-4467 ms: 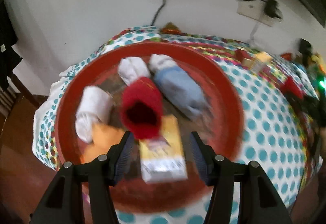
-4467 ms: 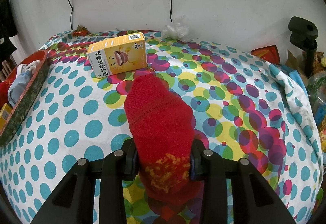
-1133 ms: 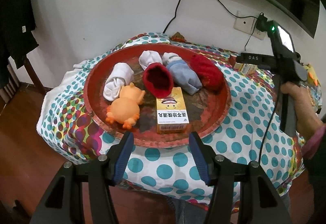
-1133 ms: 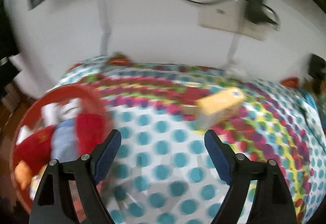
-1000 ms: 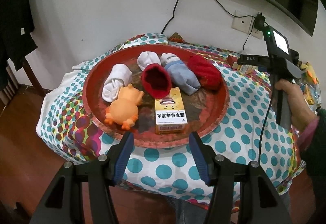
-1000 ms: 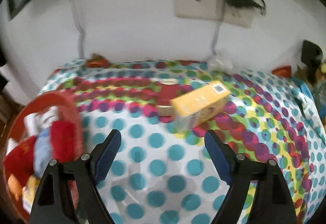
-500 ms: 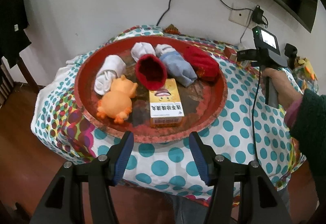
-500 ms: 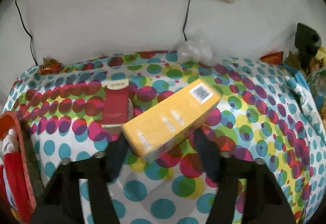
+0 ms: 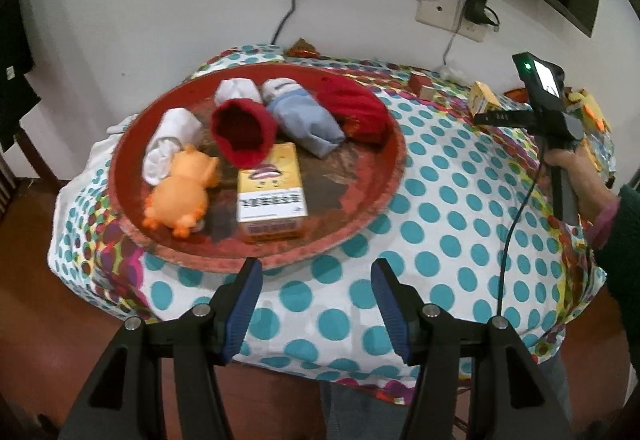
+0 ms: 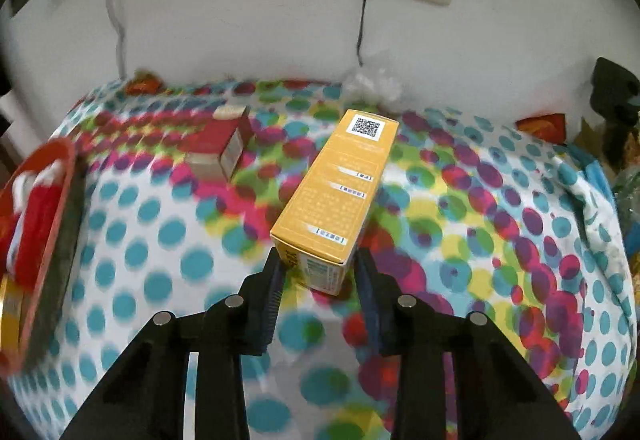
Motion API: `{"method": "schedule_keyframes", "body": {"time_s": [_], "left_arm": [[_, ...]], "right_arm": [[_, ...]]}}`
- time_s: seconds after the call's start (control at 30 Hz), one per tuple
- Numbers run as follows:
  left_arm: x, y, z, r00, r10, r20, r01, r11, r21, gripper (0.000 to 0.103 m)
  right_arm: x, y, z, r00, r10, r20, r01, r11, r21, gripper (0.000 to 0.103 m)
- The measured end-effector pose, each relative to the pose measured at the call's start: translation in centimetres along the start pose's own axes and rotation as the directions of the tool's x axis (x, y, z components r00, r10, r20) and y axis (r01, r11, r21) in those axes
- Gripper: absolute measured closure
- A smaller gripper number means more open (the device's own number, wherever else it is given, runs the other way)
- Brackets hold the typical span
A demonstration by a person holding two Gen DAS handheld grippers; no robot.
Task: Organize objects
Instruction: 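Move the right gripper to the yellow box on the cloth and grasp it, then grasp the red MARUBI box with the left gripper while the right gripper holds the yellow box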
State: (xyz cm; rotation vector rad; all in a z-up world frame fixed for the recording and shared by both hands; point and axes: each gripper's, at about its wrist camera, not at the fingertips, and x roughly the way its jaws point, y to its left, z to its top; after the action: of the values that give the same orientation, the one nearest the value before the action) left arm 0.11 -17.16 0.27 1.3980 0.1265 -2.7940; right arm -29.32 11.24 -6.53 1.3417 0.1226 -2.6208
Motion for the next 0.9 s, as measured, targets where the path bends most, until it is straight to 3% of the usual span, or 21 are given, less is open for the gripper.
{"method": "schedule_keyframes", "body": {"time_s": [0.23,0.3,0.37,0.53,0.6,0.63,0.67,0.9], "left_arm": [[0.4,-3.5,3.2,0.999,-0.032,0.036,0.031,0.998,0.048,0.045],[0.7,-4.8,4.9,0.997,-0.054,0.048,0.051,0.997,0.062,0.045],[1.1,-6.1,6.6,0.994,-0.092,0.065,0.087,0.993,0.079,0.045],[4.2,-9.0,10.8,0.992,-0.119,0.042,0.114,0.987,0.111,0.045],[5.6,-9.8,12.3,0.987,-0.158,0.027,0.154,0.983,0.103,0.045],[6.4,-10.2,13.3,0.985,-0.173,0.021,0.171,0.981,0.091,0.045],[7.1,-10.5,14.0,0.983,-0.184,0.019,0.182,0.98,0.082,0.045],[13.4,-13.5,18.9,0.973,-0.231,-0.026,0.231,0.972,0.03,0.045]], "right_arm": [[-0.6,-2.4,-1.6,0.999,0.048,0.002,-0.048,0.999,0.008,0.068],[-0.6,-2.7,-1.5,0.999,0.033,0.006,-0.033,0.999,0.018,0.062],[-0.5,-2.9,-1.4,1.0,0.024,0.015,-0.024,0.999,0.042,0.043],[-0.4,-3.6,-0.8,0.998,0.045,0.043,-0.051,0.989,0.142,0.04],[0.1,-3.7,-0.6,0.999,0.039,0.036,-0.043,0.989,0.139,0.051],[0.2,-3.7,-0.6,0.999,0.039,0.035,-0.043,0.991,0.129,0.066],[0.3,-3.8,-0.5,0.998,0.046,0.033,-0.049,0.992,0.116,0.073],[-0.9,-4.8,-1.7,0.998,0.004,0.059,-0.003,1.0,-0.025,0.075]]}}
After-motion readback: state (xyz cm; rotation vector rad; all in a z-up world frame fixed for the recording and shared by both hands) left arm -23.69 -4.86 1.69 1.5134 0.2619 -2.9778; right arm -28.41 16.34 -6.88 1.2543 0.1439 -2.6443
